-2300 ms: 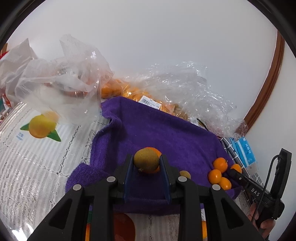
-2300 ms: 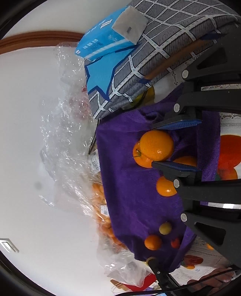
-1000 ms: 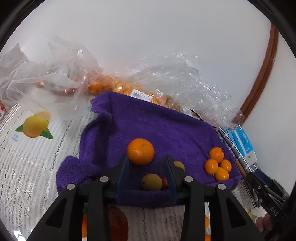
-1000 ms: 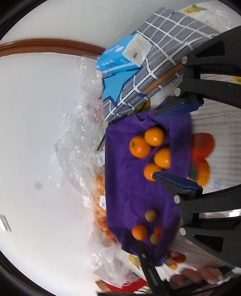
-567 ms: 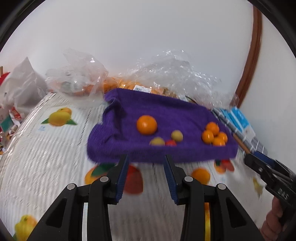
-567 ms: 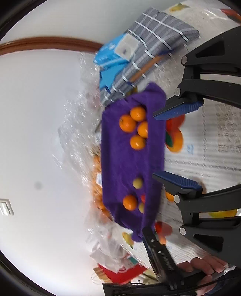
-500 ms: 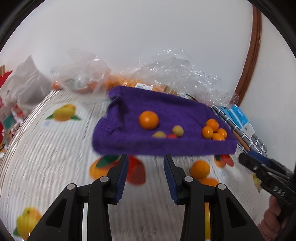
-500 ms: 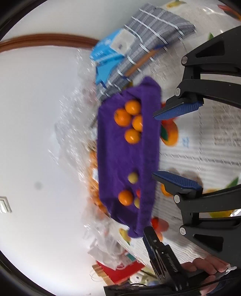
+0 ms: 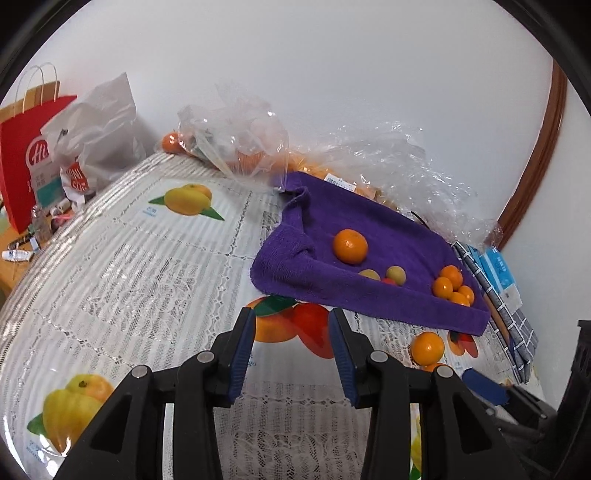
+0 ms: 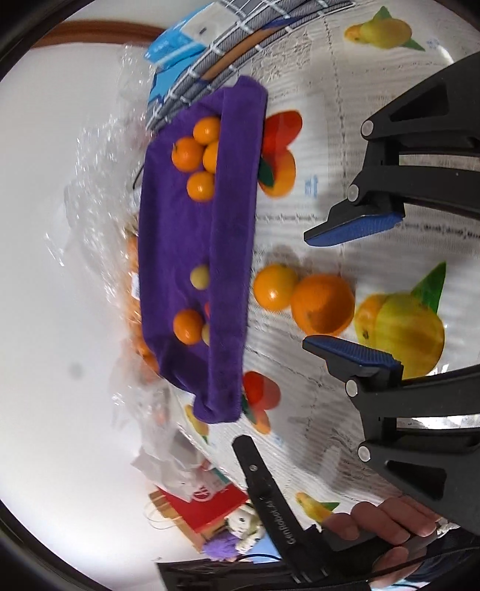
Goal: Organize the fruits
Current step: 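Move the right tool to a round orange and grasp it, then grasp another round orange with the left tool while the right tool lifts its orange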
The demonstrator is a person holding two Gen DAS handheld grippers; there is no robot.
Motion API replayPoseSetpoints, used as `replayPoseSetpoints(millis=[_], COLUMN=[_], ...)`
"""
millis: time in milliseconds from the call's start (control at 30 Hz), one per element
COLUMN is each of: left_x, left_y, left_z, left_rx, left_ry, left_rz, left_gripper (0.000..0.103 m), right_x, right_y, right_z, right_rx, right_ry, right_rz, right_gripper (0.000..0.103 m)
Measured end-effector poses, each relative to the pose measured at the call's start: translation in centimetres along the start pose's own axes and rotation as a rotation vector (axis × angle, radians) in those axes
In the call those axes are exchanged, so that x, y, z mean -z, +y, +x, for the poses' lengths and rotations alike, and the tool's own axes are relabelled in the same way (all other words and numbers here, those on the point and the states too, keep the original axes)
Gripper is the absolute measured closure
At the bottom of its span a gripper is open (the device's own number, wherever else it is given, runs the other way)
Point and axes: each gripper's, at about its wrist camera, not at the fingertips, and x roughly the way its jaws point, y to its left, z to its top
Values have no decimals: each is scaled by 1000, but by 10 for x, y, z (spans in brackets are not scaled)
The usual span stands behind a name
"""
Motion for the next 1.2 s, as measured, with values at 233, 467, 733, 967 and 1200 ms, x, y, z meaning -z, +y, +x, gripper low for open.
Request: replayPoseSetpoints(millis=[233,467,733,967,1200], left_x=[-1,0,2,4,5], left_y=[7,4,8,8,9], left_z=[13,14,23,23,23], left_rx=[14,26,24,43,61], left_ry=[55,65,123,149,170], left_rz=[-40,-26,-42,-36,-24], left_gripper=[64,65,65,64,62], right_x=[0,4,13,21,31], right_y=[8,3,-8,-41,-93], right_z=[19,10,-12,-36,-58], right_rx=[28,32,38,142,197], right_ry=[58,36,-10,-70,-105], right_rz=[-25,-12,-5,-16,74], right_gripper=[60,61,61,61,61])
